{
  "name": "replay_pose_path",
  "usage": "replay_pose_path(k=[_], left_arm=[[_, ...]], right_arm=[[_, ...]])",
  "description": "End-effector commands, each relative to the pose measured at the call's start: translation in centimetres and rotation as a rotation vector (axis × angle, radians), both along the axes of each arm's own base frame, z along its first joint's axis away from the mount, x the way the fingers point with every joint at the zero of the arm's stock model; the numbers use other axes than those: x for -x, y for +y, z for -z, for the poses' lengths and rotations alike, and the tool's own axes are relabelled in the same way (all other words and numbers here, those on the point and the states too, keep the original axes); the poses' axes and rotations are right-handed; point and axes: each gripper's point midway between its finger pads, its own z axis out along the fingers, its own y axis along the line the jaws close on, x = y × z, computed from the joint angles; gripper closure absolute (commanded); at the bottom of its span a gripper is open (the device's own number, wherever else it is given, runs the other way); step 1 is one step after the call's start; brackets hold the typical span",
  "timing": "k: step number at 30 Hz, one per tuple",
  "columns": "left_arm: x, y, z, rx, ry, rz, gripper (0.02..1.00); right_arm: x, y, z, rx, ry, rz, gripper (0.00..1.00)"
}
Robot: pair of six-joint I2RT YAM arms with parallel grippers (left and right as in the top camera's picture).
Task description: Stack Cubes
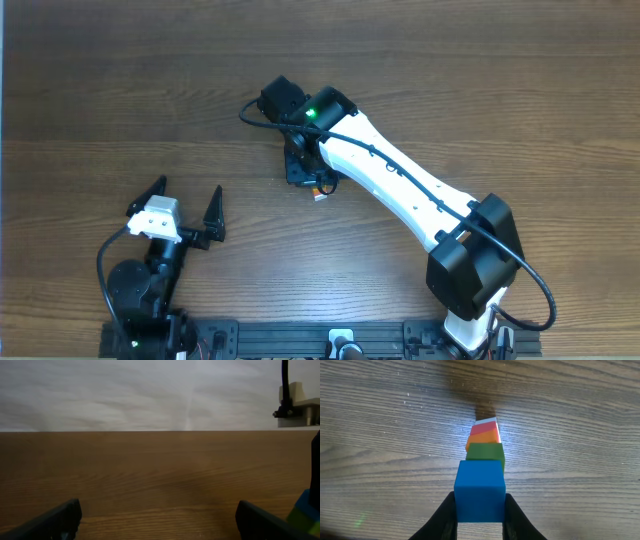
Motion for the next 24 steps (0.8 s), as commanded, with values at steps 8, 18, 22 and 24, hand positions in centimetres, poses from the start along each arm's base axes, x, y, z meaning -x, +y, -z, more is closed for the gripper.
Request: replay_pose_path(k=[8,18,22,24], left_arm=[[0.02,-0.21,0.17,-0.018,-0.008,0.012,0.018],[0.02,-0.21,0.17,-0.018,-0.008,0.012,0.018],[0.02,-0.21,0.17,-0.018,-0.008,0.012,0.018],[0.02,-0.21,0.17,-0.018,-0.008,0.012,0.018]], right_arm=[[-0.14,-0.54,0.08,0.009,-0.014,0.014,0.991],[-0.16,-0.57,0.09,0.009,-0.014,0.015,0.638],[-0.16,-0.57,0.09,0.009,-0.014,0.015,0.494],[-0.16,-0.57,0.09,0.009,-0.014,0.015,0.408]])
